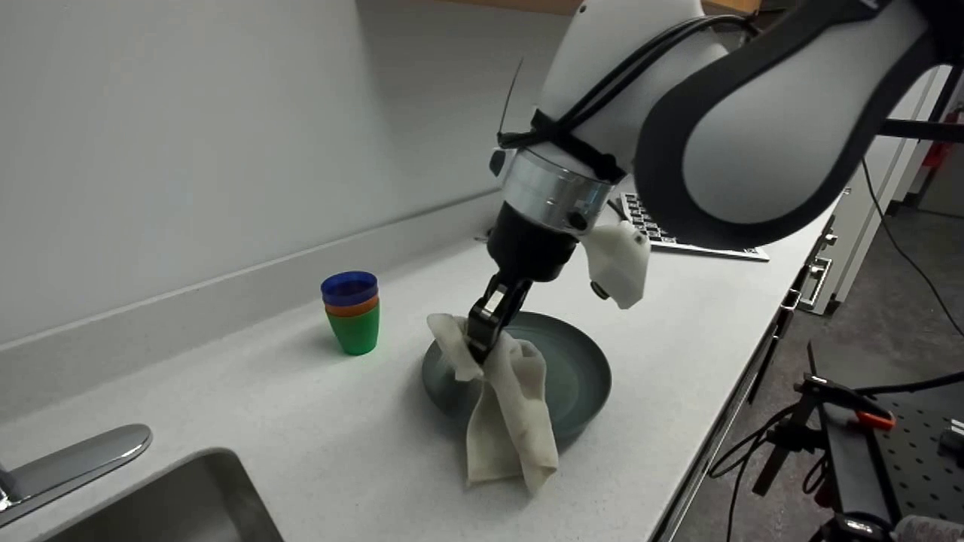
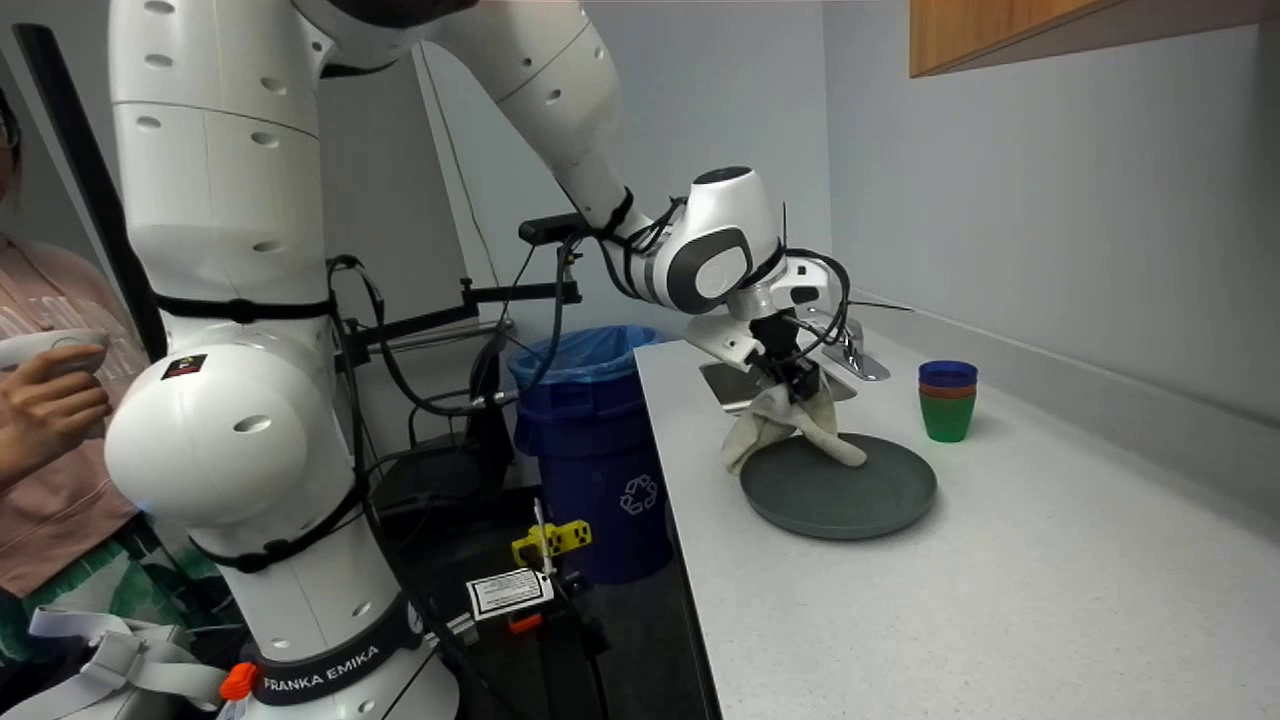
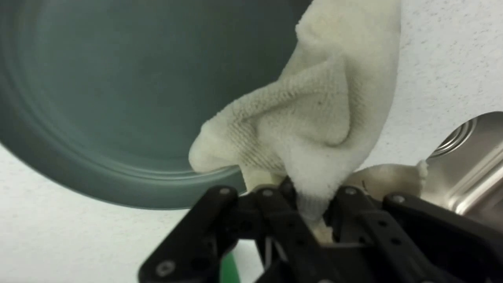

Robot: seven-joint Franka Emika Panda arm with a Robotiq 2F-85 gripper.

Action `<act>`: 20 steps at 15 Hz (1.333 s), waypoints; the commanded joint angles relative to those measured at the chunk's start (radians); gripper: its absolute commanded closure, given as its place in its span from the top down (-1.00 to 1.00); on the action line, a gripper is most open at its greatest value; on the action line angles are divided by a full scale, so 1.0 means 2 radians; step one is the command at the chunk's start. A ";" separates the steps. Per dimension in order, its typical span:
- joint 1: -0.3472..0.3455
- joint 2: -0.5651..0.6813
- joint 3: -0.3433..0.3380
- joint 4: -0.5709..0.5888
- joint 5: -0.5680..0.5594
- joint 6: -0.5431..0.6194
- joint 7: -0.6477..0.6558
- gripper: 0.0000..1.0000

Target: Use the white towel to wipe the plate

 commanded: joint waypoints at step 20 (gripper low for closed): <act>-0.041 0.098 0.043 -0.004 -0.004 0.116 0.143 -0.94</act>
